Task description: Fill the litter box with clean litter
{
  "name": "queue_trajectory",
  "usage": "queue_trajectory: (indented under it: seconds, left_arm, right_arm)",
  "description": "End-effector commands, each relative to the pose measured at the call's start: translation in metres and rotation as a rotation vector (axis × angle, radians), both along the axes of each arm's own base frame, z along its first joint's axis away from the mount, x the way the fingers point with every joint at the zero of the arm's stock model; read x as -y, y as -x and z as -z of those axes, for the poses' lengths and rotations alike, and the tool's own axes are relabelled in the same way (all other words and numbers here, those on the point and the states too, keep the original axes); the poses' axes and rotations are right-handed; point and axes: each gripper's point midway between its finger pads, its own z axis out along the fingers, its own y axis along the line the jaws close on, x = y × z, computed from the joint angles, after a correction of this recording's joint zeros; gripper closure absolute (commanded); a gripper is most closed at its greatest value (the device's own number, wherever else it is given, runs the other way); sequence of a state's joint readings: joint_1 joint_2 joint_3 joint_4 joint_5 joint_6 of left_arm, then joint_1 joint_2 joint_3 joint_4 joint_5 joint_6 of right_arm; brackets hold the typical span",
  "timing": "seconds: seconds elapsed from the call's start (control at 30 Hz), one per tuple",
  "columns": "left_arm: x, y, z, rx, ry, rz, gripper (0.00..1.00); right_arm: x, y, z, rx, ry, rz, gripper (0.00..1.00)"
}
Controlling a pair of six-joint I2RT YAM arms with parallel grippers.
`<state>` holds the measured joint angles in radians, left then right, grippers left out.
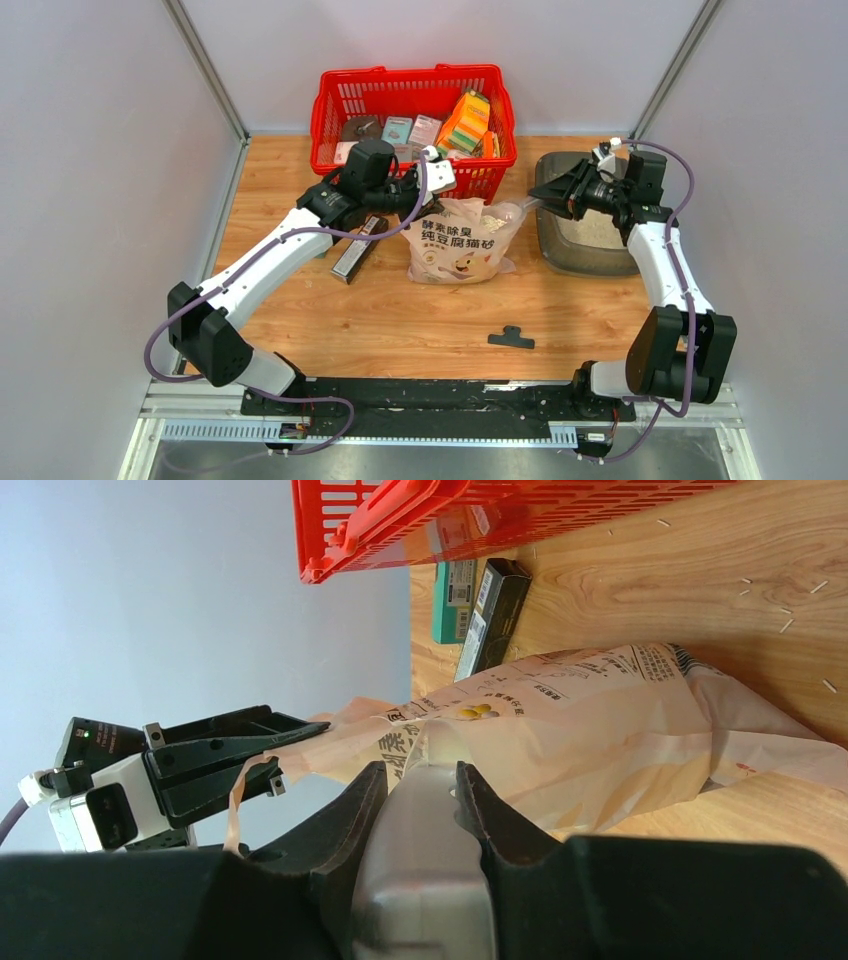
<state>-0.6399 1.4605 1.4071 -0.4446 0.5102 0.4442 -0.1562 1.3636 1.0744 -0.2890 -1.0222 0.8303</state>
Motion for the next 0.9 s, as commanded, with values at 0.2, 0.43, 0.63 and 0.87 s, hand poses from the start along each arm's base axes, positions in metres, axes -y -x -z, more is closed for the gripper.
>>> queue_trajectory:
  seconds: [0.2, 0.43, 0.63, 0.87]
  left_arm:
    - [-0.003, -0.014, -0.066, 0.179, 0.1, -0.036, 1.0]
    - [-0.002, -0.015, -0.069, 0.172, 0.101, -0.035, 1.0]
    - [-0.002, -0.016, -0.067, 0.169, 0.092, -0.037, 1.0]
    - [-0.004, -0.02, -0.063, 0.166, 0.065, -0.048, 1.0]
  right_arm:
    - [0.018, -0.018, -0.042, 0.118, 0.008, 0.062, 1.0]
    - [0.022, -0.014, -0.047, 0.119, 0.02, 0.081, 1.0]
    - [0.027, -0.014, -0.022, 0.07, -0.074, 0.067, 1.0]
    - [0.04, -0.013, -0.016, 0.058, -0.191, 0.03, 1.0]
